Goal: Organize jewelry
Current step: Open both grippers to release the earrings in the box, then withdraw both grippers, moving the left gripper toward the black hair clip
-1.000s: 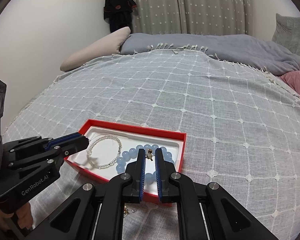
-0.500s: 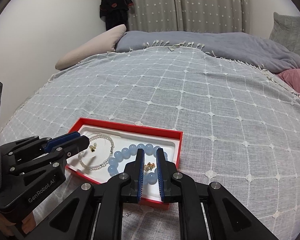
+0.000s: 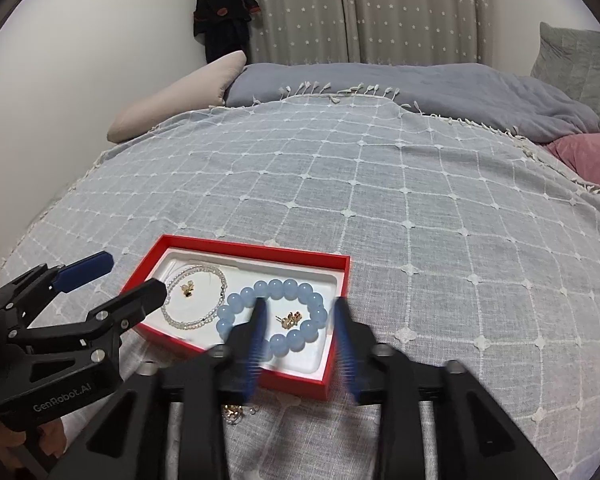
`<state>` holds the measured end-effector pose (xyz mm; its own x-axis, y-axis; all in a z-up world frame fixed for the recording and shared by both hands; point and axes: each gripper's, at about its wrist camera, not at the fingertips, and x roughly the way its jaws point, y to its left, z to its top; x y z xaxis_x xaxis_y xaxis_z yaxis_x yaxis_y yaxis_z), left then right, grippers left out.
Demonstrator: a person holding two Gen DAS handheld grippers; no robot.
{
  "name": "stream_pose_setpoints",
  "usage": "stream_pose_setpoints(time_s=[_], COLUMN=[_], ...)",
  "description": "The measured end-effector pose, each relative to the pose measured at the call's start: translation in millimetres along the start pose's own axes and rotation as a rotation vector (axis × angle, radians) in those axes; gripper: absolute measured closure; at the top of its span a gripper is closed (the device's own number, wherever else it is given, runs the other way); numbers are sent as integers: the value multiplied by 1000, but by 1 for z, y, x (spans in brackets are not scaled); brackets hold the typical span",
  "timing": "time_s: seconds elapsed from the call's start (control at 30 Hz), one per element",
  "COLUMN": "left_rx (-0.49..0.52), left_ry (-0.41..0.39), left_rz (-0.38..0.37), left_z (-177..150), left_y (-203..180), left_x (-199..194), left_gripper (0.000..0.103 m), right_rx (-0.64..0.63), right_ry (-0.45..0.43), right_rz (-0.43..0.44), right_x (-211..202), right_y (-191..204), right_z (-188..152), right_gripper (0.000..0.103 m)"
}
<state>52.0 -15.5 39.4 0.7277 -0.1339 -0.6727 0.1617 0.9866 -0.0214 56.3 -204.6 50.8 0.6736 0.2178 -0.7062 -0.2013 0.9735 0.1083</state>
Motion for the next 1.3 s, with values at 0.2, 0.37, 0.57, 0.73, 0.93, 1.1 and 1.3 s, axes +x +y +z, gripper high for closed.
stream_pose_setpoints(time_s=[0.2,0.37,0.57,0.73,0.93,1.1,1.3], left_rx=[13,22,14,15,15,23,29], left_ry=[30,42,71,111,119,109,114], left_rz=[24,36,23,6,-3,-27,-57], left_z=[-9,-19,-35,-54,-75,-91,-107], left_y=[4,7,13,19,31,36,36], left_x=[-6,-11,-15,-20,-31,-44,-51], left_gripper=[18,11,8,8,8,8,8], right_rx=[-16,-13,-27,-59,-97,-121,-114], right_ry=[-42,-29,16,54,94,112,127], right_rz=[-5,2,28,40,38,31,21], right_x=[-16,-20,-19,-18,-17,-17,-16], right_y=[2,2,7,16,21,20,13], right_z=[-5,-14,-32,-50,-74,-91,-102], right_gripper=[28,24,22,21,21,21,21])
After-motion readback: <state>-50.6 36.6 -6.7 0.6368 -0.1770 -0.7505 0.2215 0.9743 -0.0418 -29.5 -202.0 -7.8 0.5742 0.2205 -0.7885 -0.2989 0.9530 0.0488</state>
